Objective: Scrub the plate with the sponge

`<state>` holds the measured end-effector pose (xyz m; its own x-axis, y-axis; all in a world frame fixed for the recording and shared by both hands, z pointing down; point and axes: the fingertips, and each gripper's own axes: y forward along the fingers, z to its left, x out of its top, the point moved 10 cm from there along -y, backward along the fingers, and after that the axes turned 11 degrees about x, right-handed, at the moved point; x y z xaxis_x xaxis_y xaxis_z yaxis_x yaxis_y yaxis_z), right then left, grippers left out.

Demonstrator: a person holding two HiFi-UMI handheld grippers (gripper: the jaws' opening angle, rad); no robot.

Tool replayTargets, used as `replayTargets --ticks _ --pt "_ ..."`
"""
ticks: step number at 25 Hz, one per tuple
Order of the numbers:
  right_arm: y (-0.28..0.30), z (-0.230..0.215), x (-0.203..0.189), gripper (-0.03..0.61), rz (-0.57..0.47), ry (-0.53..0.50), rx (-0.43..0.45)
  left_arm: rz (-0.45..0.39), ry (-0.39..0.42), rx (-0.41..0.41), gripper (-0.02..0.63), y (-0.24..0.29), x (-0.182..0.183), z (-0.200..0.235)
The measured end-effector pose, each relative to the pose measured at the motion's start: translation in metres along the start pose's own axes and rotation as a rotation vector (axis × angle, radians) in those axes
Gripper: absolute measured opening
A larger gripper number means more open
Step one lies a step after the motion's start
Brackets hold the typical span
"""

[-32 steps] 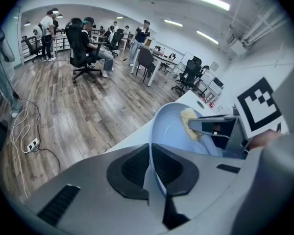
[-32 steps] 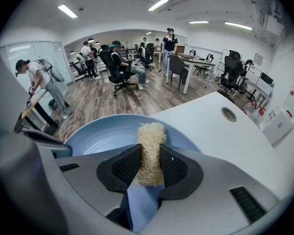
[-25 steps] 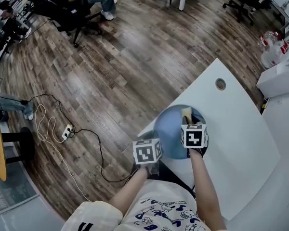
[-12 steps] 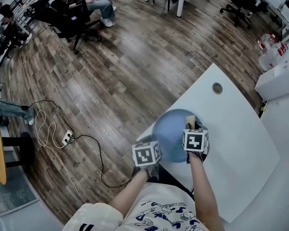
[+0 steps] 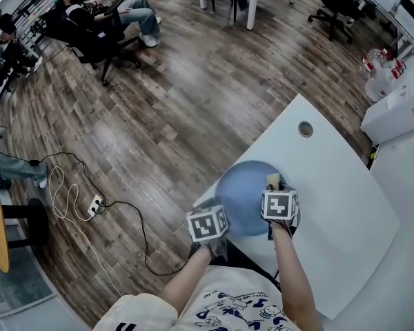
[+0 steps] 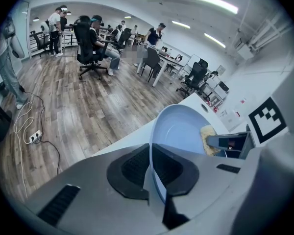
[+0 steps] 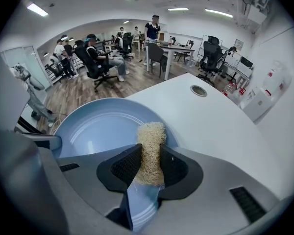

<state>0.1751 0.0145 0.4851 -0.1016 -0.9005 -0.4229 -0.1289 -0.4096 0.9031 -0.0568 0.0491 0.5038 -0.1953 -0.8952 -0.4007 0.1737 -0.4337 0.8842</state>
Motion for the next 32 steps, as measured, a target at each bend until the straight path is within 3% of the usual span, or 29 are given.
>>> replayTargets --ticks 18,26,32 --pt "-0.013 -0.01 -0.014 0.115 0.079 0.063 0.064 0.011 -0.068 -0.006 0.025 -0.004 0.004 -0.001" --pt "-0.015 -0.005 -0.017 0.115 0.063 0.083 0.128 0.014 -0.074 -0.014 0.025 -0.002 0.006 -0.002" --pt "-0.021 -0.007 -0.03 0.115 0.114 0.09 0.102 0.02 -0.061 -0.002 0.025 0.001 0.003 -0.001"
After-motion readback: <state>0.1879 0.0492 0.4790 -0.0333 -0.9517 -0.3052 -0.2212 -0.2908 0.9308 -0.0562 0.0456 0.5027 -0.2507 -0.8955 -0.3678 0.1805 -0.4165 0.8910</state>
